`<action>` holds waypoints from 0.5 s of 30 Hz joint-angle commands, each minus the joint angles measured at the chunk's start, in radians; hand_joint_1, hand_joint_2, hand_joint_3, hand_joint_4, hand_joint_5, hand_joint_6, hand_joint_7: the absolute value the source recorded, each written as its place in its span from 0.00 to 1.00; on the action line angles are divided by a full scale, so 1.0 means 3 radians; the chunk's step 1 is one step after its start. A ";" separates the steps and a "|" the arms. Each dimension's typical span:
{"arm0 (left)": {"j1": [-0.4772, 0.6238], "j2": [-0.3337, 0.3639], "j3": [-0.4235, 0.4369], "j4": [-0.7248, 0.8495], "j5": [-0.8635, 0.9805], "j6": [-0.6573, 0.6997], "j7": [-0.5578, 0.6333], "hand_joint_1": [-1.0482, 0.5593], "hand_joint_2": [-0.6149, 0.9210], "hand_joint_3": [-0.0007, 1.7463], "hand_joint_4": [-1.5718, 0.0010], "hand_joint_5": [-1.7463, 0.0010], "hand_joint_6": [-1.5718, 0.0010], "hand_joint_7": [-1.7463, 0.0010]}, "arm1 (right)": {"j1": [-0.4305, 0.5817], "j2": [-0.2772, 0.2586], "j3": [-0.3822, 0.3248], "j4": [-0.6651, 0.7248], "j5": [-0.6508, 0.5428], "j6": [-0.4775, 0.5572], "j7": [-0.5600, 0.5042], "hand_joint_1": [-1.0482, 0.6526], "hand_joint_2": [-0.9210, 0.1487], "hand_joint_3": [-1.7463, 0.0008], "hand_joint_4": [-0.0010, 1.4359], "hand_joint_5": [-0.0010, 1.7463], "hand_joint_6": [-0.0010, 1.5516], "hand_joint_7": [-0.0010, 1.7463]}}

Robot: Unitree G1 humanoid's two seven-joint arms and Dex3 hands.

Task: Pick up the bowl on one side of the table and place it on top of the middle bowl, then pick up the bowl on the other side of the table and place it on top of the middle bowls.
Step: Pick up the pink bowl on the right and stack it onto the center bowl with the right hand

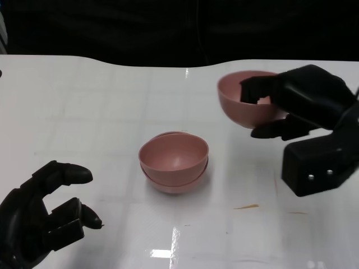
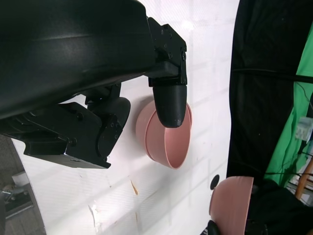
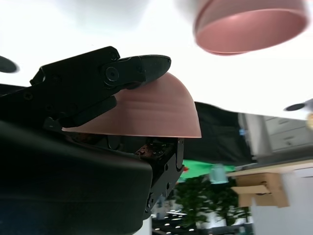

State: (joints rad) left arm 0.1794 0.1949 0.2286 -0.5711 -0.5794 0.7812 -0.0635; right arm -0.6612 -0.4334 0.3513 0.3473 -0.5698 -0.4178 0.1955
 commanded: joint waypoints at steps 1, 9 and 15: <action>0.0008 0.0034 0.0000 -0.0009 0.0034 -0.0005 -0.0010 0.85 1.00 0.78 0.67 0.00 0.86 0.00 | -0.0183 0.0128 0.0078 0.0104 -0.0031 -0.0114 -0.0026 0.44 0.00 0.82 0.59 1.00 0.40 1.00; 0.0015 -0.0015 0.0001 -0.0036 0.0018 0.0030 0.0041 0.85 1.00 0.78 0.68 0.00 0.87 0.00 | -0.0341 0.0441 0.0280 0.0345 -0.0196 -0.0191 -0.0107 0.45 0.08 0.79 0.61 1.00 0.42 1.00; 0.0033 -0.0012 -0.0021 -0.0033 0.0057 -0.0006 0.0020 0.85 1.00 0.78 0.67 0.00 0.86 0.00 | -0.0379 0.0574 0.0344 0.0454 -0.0263 -0.0191 -0.0151 0.45 0.12 0.77 0.62 1.00 0.42 1.00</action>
State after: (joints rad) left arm 0.1799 0.1859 0.2202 -0.5715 -0.5751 0.7821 -0.0624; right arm -0.7456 -0.2644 0.4523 0.4727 -0.6445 -0.4732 0.1626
